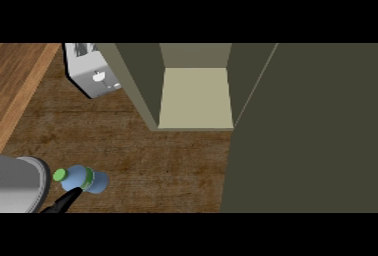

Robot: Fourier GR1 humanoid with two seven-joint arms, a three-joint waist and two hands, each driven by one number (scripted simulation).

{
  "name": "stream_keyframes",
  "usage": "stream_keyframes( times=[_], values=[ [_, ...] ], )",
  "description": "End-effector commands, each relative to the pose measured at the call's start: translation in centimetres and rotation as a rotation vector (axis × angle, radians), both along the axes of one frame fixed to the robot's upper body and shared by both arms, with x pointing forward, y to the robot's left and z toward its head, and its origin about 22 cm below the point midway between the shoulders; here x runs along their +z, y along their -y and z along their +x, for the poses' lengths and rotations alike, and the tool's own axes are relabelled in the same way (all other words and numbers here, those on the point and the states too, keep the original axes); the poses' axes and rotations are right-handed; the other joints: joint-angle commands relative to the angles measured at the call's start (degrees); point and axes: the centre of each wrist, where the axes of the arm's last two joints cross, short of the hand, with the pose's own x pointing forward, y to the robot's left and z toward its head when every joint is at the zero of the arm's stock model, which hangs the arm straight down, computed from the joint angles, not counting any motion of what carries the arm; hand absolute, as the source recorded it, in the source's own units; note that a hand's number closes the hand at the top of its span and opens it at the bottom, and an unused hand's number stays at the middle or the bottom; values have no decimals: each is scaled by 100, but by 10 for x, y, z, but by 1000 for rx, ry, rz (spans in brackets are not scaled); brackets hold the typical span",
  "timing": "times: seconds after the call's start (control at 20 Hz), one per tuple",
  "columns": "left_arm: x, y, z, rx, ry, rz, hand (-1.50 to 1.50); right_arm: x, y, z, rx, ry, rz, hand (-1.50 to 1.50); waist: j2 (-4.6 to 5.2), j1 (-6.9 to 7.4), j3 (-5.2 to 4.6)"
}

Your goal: Pick up the bottled water, place it into the cabinet and close the cabinet

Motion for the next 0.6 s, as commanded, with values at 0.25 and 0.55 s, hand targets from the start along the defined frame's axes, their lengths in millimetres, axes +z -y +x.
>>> stream_keyframes(
  times=[0.25,0.55],
  values=[
    [-54,-15,-1,-17,-54,-25,-150,15,1,-16,-69,59,-20,-150,-7,27,-3],
    [-84,-22,26,-38,-53,-28,-150,19,2,-17,-68,76,-30,-150,3,-11,-1]
  ],
)
